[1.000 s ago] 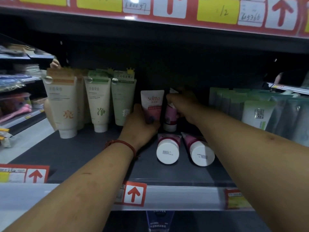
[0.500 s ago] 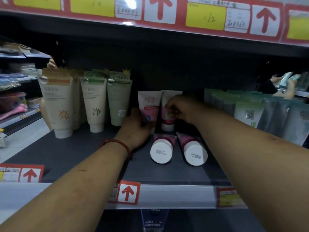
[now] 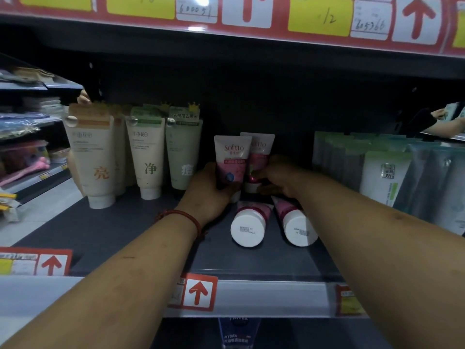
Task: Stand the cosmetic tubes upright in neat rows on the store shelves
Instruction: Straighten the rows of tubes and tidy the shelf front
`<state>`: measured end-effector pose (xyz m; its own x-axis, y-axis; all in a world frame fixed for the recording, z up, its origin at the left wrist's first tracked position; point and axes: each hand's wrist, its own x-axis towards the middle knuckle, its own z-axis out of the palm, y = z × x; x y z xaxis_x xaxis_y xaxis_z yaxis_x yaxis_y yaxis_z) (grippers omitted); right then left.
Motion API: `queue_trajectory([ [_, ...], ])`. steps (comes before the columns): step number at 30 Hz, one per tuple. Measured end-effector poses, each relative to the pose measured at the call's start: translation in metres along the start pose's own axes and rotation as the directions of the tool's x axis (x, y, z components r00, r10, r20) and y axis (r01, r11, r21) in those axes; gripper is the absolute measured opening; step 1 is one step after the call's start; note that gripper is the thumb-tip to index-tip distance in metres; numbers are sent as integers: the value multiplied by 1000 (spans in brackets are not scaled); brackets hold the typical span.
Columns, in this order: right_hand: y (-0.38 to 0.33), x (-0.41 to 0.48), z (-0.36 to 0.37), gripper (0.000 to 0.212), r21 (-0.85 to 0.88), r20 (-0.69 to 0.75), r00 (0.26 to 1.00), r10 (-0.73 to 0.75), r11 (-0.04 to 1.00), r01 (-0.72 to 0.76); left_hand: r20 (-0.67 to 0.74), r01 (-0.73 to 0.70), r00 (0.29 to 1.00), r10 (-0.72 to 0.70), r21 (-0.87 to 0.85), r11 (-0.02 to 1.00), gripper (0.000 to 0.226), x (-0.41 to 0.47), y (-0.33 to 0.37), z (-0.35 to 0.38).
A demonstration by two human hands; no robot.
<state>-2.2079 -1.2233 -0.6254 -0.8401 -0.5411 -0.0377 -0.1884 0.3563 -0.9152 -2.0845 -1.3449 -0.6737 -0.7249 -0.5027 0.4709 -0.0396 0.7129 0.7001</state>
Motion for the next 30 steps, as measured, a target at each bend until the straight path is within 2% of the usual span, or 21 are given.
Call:
queue_trajectory([
  [3, -1, -4, -3, 28, 25, 14, 1000, 18, 1000, -18, 13, -1, 1000, 1, 14, 1000, 55, 2, -3, 0],
  [5, -7, -11, -9, 17, 29, -7, 1000, 22, 999, -22, 21, 7, 1000, -7, 13, 1000, 58, 2, -2, -1],
  [9, -19, -36, -19, 11, 33, -50, 999, -9, 999, 11, 25, -3, 1000, 4, -13, 1000, 49, -4, 5, -3],
  [13, -6, -54, -15, 14, 7, -37, 997, -67, 998, 68, 81, -102, 991, 103, -15, 995, 36, -10, 10, -7],
  [16, 3, -61, -13, 18, 59, -60, 987, -147, 987, 150, 130, -138, 982, 135, 15, 990, 26, -9, 9, -8],
  [20, 8, -57, -13, 21, 58, -111, 978, -179, 981, 187, 200, -190, 965, 172, 77, 979, 33, -9, 13, -9],
  [23, 11, -54, -12, 6, 38, -133, 971, -198, 978, 205, 228, -233, 951, 208, 89, 968, 24, -7, 9, -8],
  [26, 14, -50, -13, 13, 23, -170, 967, -191, 980, 198, 238, -233, 947, 217, 39, 972, 18, -5, 5, -6],
  [30, 19, -48, -16, 7, -6, -237, 950, -205, 978, 209, 315, -239, 917, 244, -53, 969, 23, -5, 7, -4],
])
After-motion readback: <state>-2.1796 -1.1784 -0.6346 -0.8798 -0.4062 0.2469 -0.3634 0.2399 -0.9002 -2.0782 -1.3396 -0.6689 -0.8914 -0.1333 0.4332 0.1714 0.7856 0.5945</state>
